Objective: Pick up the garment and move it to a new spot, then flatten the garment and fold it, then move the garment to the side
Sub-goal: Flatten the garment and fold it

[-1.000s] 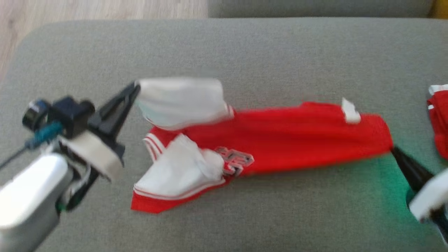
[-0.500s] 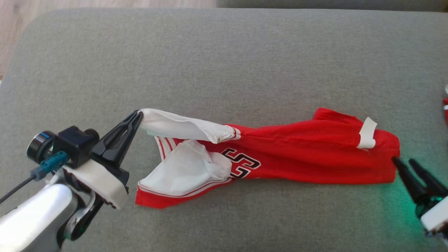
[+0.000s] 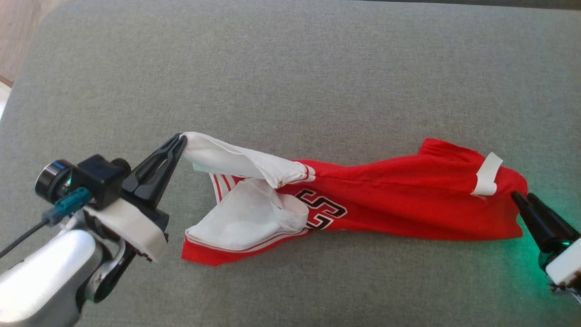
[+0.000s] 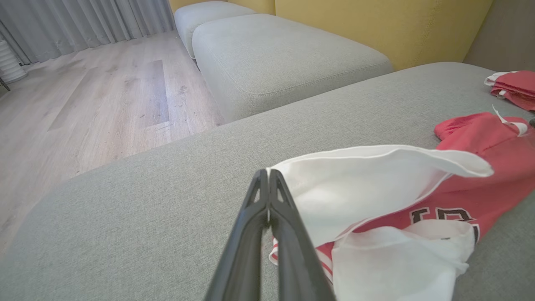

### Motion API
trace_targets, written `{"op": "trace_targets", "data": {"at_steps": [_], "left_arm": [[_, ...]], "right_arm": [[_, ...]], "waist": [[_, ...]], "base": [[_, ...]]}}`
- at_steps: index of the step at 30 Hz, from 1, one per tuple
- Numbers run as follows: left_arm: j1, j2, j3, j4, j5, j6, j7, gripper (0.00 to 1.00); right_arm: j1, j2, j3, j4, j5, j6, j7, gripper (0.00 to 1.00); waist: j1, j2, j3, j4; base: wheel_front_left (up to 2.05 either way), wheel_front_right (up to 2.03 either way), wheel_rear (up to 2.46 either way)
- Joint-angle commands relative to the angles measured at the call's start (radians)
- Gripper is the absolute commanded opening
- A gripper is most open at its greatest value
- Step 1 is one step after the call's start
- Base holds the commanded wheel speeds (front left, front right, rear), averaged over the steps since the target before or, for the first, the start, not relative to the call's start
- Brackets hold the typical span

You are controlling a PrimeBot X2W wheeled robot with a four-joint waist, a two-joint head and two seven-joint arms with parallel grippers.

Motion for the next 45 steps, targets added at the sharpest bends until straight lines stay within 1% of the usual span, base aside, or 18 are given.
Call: {"op": "trace_targets", "data": {"at_steps": [1,2,5,6,7,13,17,20,25,26,29,35,37,40,41,43,45], "left_arm": [[-0.051,0.038,0.048,-0.013,0.006,-0.001,-0.005,0.00],[-0.051,0.039,0.049,-0.013,0.005,-0.001,-0.005,0.00],[-0.052,0.040,0.050,-0.015,0.004,0.002,-0.004,0.00],[-0.053,0.040,0.050,-0.015,0.003,0.002,-0.004,0.00],[-0.053,0.040,0.050,-0.016,0.003,0.003,-0.004,0.00],[-0.058,0.040,0.051,-0.017,0.010,0.003,-0.017,0.00],[-0.069,0.049,0.058,-0.016,0.025,-0.004,-0.041,0.00],[-0.094,0.060,0.075,-0.017,0.038,-0.015,-0.070,0.00],[-0.161,0.083,0.136,-0.018,0.047,-0.034,-0.133,0.00],[-0.161,0.083,0.136,-0.018,0.047,-0.034,-0.133,0.00],[-0.204,0.094,0.171,-0.018,0.038,-0.047,-0.150,0.00],[-0.316,0.096,0.236,-0.029,0.000,-0.090,-0.153,0.00],[-0.366,0.087,0.258,-0.030,-0.010,-0.103,-0.150,0.00],[-0.449,0.061,0.267,-0.006,-0.017,-0.138,-0.129,0.00],[-0.504,0.032,0.266,0.028,-0.023,-0.162,-0.111,0.00],[-0.560,0.002,0.256,0.083,-0.024,-0.184,-0.085,0.00],[-0.618,-0.027,0.243,0.150,-0.021,-0.203,-0.054,0.00]], "right_arm": [[-0.017,-0.026,0.008,-0.025,-0.006,-0.001,0.002,0.61],[-0.018,-0.024,0.009,-0.025,-0.005,-0.001,0.004,0.53],[-0.019,-0.022,0.016,-0.029,-0.006,-0.001,0.015,0.39],[-0.020,-0.022,0.017,-0.029,-0.008,-0.001,0.016,0.26],[-0.020,-0.021,0.018,-0.030,-0.009,-0.001,0.016,0.00],[-0.020,-0.022,0.032,-0.051,0.002,-0.001,0.017,0.00],[-0.017,-0.044,0.013,-0.089,0.021,-0.001,-0.015,0.00],[-0.018,-0.083,-0.035,-0.132,0.031,-0.001,-0.053,0.00],[-0.038,-0.176,-0.136,-0.228,0.013,-0.001,-0.104,0.00],[-0.038,-0.176,-0.136,-0.228,0.013,-0.001,-0.104,0.00],[-0.060,-0.219,-0.194,-0.275,-0.007,-0.001,-0.113,0.00],[-0.140,-0.287,-0.280,-0.347,-0.046,-0.001,-0.102,0.00],[-0.185,-0.309,-0.301,-0.361,-0.055,-0.001,-0.094,0.00],[-0.272,-0.333,-0.304,-0.360,-0.075,-0.001,-0.076,0.00],[-0.346,-0.335,-0.282,-0.338,-0.089,-0.001,-0.064,0.00],[-0.427,-0.326,-0.236,-0.301,-0.110,-0.001,-0.046,0.00],[-0.518,-0.303,-0.172,-0.255,-0.123,-0.001,-0.022,0.00]], "waist": [[-0.0001,0.0000,0.000,-0.002],[-0.0001,0.0000,-0.001,-0.003],[-0.0001,0.0000,-0.001,-0.006],[-0.0001,0.0000,-0.001,-0.007],[-0.0001,0.0000,0.000,-0.007],[-0.0001,0.0000,-0.006,-0.010],[-0.0001,0.0000,-0.037,-0.019],[-0.0001,0.0000,-0.074,-0.032],[-0.0001,0.0000,-0.155,-0.068],[-0.0001,0.0000,-0.155,-0.068],[-0.0001,0.0000,-0.198,-0.092],[-0.0001,0.0000,-0.256,-0.126],[-0.0001,0.0000,-0.262,-0.134],[-0.0001,0.0000,-0.261,-0.145],[-0.0001,0.0000,-0.255,-0.153],[-0.0001,0.0000,-0.242,-0.161],[-0.0001,0.0000,-0.211,-0.168]], "base": [[0.00,0.00,0.00],[0.00,0.00,0.00],[0.00,0.00,0.00],[0.00,0.00,0.00],[0.00,0.00,0.00],[0.00,0.00,0.00],[0.00,0.00,0.00],[0.00,0.00,0.00],[0.00,0.00,0.00],[0.00,0.00,0.00],[0.00,0.00,0.00],[0.00,0.00,0.00],[0.00,0.00,0.00],[0.00,0.00,0.00],[0.00,0.00,0.00],[0.00,0.00,0.00],[0.00,0.00,0.00]]}}
